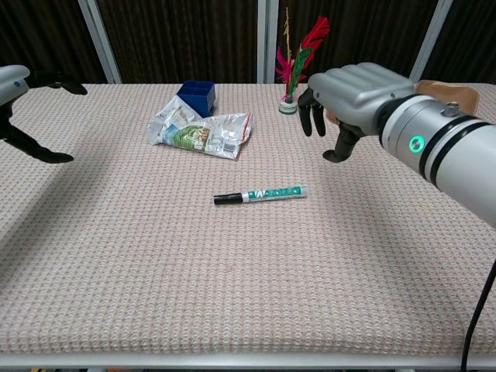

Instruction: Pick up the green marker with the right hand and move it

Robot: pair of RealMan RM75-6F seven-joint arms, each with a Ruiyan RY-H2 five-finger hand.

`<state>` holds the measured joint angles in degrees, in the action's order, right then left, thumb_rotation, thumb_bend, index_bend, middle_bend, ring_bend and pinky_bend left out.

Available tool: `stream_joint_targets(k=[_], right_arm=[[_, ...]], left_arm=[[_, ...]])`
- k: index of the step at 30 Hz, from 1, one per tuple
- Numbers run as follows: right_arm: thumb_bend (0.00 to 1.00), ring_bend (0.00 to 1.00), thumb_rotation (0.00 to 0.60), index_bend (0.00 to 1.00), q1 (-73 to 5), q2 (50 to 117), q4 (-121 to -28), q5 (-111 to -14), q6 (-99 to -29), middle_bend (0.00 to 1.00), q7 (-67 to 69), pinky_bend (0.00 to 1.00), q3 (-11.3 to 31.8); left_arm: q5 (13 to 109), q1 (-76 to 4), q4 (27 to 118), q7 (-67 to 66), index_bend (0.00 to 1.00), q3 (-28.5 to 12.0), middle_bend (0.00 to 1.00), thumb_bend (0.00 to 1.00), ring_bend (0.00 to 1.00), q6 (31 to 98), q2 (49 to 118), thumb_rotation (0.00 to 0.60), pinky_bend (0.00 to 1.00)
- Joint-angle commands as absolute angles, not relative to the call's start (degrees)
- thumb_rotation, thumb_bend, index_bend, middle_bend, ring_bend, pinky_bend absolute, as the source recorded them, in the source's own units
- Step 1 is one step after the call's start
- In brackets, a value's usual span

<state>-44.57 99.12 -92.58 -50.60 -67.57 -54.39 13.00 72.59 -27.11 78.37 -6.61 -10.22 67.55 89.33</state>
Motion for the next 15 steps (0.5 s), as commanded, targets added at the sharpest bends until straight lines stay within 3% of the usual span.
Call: stream_joint_targets(k=[1, 15], right_arm=[[0.17, 0.62, 0.600, 0.49, -45.96, 102.18, -88.85, -50.00, -65.55, 0.48, -53.12, 0.80, 11.84], [0.18, 0.58, 0.600, 0.54, -46.82, 107.37, -81.17, -54.04, -65.47, 0.51, -52.94, 0.74, 8.11]], left_arm=[[72.86, -27.13, 78.03, -6.45, 0.20, -10.27, 0.16, 0.05, 0.10, 67.84, 89.30, 0.600, 0.08], [70.87, -27.69, 78.71, -8.50, 0.20, -11.75, 0.16, 0.05, 0.10, 68.16, 89.01, 0.600, 0.08]])
